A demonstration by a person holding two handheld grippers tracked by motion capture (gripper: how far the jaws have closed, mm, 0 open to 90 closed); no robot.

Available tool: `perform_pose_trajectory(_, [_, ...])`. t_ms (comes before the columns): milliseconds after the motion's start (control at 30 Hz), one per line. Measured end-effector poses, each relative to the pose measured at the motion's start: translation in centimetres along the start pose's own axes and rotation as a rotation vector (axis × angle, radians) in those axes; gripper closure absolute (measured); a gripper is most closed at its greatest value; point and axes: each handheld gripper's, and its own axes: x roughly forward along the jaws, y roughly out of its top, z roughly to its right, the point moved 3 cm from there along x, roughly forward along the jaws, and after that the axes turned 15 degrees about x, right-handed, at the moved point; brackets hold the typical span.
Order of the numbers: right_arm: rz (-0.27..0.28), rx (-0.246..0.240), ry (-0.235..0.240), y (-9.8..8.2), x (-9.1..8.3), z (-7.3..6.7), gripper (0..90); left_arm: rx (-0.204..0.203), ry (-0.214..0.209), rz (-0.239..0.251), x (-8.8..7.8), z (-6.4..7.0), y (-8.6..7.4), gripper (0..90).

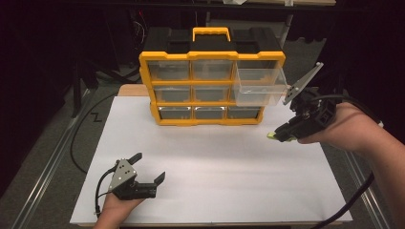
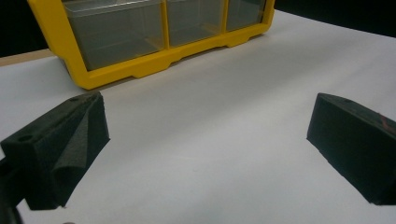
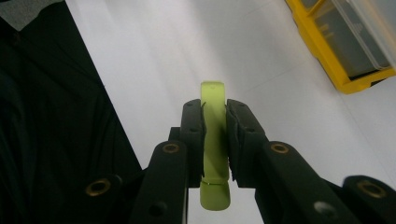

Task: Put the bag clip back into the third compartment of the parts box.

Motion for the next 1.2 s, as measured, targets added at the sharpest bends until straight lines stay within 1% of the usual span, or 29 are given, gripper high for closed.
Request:
perform_pose_trajectory(100, [-0.002, -0.005, 0.0, 0.5, -0.8, 0.2, 79.2, -0.001, -0.001, 0.0, 0.0, 0.0, 0.0, 0.3])
perform_pose_trajectory(233, [-0.01, -0.01, -0.005, 1.0, -1.2, 0.2, 79.2, -0.003, -0.001, 0.004, -0.1, 0.0, 0.0, 0.3])
perform_pose_trajectory(367, [-0.011, -0.013, -0.008, 1.5, -1.4, 0.2, 79.2, -0.003, 0.0, 0.007, 0.0, 0.0, 0.0, 0.3])
perform_pose_trajectory(533, [-0.018, -0.025, -0.016, 2.6, -1.6, 0.3, 79.2, -0.003, -0.002, 0.009, -0.1, 0.0, 0.0, 0.3])
perform_pose_trajectory(567, [-0.018, -0.025, -0.016, 2.6, -1.6, 0.3, 79.2, -0.002, -0.003, 0.008, -0.1, 0.0, 0.0, 0.3])
perform_pose_trajectory(600, [-0.017, -0.023, -0.015, 2.8, -1.6, 0.3, 79.2, -0.001, -0.003, 0.008, -0.1, 0.0, 0.0, 0.3])
perform_pose_trajectory(633, [-0.016, -0.02, -0.018, 3.4, -1.8, 0.5, 79.2, -0.002, -0.002, 0.007, -0.1, -0.1, 0.0, 0.3])
perform_pose_trajectory(733, [-0.014, -0.017, -0.02, 4.0, -2.1, 0.5, 79.2, -0.004, -0.003, 0.009, -0.1, -0.1, 0.0, 0.3])
perform_pose_trajectory(900, [-0.013, -0.029, -0.03, 5.4, -2.6, 0.4, 79.2, -0.01, -0.003, 0.009, -0.2, -0.1, -0.1, 0.3])
perform_pose_trajectory(1067, [-0.004, -0.04, -0.036, 6.2, -2.9, 0.2, 79.2, -0.01, -0.004, 0.009, -0.2, -0.1, -0.1, 0.3])
perform_pose_trajectory(1100, [0.002, -0.045, -0.037, 6.6, -3.2, 0.3, 79.2, -0.009, -0.001, 0.01, -0.1, -0.1, -0.1, 0.3])
perform_pose_trajectory(1133, [0.002, -0.045, -0.037, 6.6, -3.2, 0.3, 79.2, -0.009, -0.001, 0.01, -0.1, -0.1, -0.1, 0.3])
perform_pose_trajectory(1200, [0.007, -0.038, -0.046, 7.2, -3.7, 0.6, 79.2, -0.009, -0.001, 0.01, -0.1, -0.1, -0.1, 0.3])
